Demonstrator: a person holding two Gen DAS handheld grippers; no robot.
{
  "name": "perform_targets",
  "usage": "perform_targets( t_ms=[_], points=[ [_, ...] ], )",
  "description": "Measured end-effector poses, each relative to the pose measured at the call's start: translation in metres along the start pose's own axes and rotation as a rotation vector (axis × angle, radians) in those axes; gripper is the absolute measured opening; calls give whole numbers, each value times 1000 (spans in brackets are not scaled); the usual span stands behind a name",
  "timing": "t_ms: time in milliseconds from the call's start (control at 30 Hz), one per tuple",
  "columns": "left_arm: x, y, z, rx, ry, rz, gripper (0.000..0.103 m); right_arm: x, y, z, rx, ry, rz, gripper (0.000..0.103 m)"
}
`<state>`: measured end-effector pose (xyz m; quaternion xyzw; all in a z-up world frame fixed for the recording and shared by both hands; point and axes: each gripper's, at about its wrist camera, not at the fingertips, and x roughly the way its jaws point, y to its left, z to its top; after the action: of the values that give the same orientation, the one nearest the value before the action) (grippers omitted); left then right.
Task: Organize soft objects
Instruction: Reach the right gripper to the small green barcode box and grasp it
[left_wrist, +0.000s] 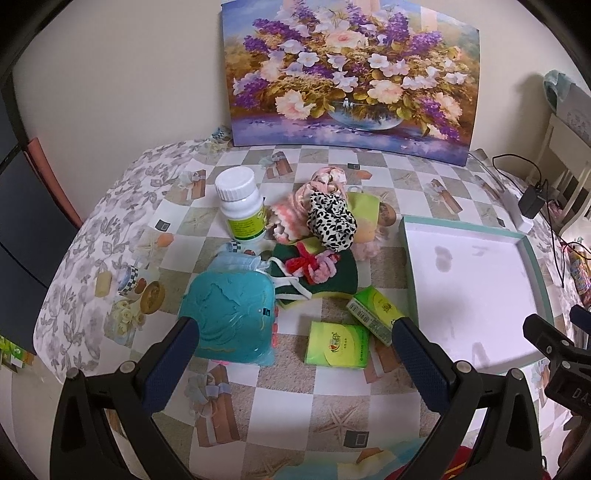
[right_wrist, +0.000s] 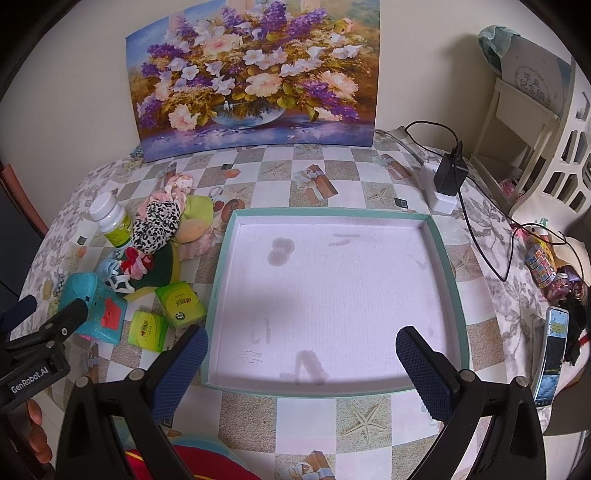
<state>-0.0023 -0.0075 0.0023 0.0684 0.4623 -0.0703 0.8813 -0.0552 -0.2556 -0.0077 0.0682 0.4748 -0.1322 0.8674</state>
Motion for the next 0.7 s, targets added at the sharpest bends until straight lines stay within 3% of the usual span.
perform_targets(
  t_ms=[333, 467, 700],
  points=[
    [11, 8, -3, -57, -18, -27, 103, 2, 2, 3, -3, 6, 20, 103],
    [25, 8, -4, -80, 53, -61, 103, 13, 9, 8, -26, 7, 69, 103],
    [52, 9, -14, -143, 191, -39, 103, 47, 21, 23, -19, 74, 207, 102]
  ],
)
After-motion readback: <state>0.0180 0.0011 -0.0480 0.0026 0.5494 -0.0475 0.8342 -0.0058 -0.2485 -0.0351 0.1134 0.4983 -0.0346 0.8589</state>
